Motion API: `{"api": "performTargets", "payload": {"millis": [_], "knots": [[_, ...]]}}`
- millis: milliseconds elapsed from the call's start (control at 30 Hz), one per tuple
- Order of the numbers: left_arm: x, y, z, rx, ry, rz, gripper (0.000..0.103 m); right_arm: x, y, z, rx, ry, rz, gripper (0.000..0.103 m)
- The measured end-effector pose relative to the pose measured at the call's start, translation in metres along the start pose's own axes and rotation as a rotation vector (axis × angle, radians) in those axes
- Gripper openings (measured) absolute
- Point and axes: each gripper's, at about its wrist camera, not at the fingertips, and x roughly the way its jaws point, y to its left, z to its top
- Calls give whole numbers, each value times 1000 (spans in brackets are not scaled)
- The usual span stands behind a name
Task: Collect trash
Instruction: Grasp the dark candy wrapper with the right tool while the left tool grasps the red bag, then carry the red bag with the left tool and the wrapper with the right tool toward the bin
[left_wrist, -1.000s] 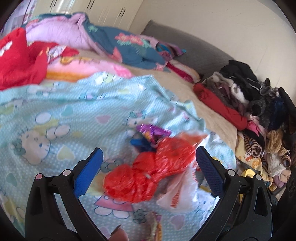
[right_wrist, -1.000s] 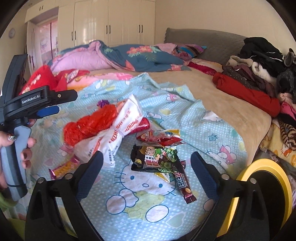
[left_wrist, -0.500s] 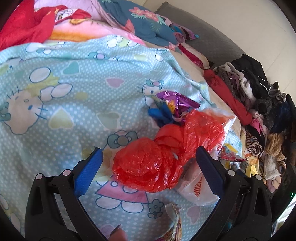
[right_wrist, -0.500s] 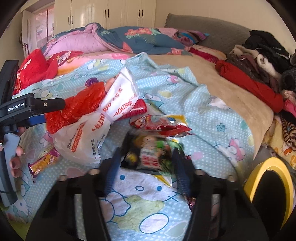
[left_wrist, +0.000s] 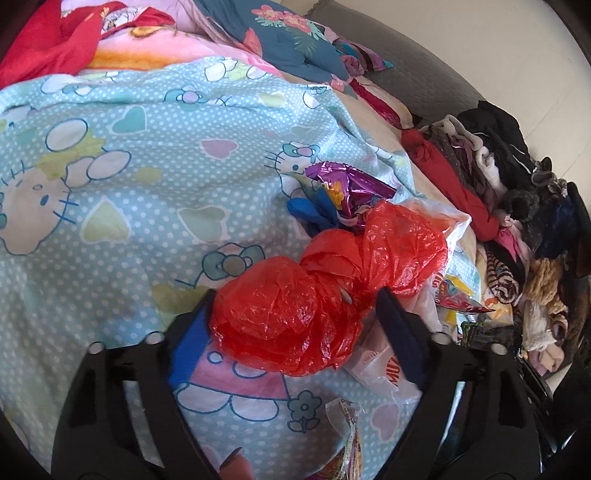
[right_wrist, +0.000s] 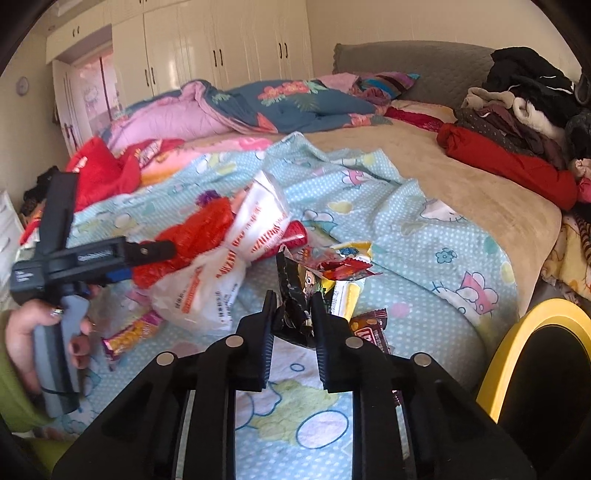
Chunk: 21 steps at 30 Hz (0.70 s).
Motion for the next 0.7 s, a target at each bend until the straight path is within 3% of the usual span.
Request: {"api": "performTargets", "payload": {"millis": [200,267,700], "knots": [[-4,-7,1,13,1,-13,36,-19,1,3,36,-38,43,18],[-9,-11,3,18,-18,-24,30,-24,1,5,44,-46,53,18],[-57,-57,24,130,-161,-125,26,-46,8,13,60,-91,95,18]]}}
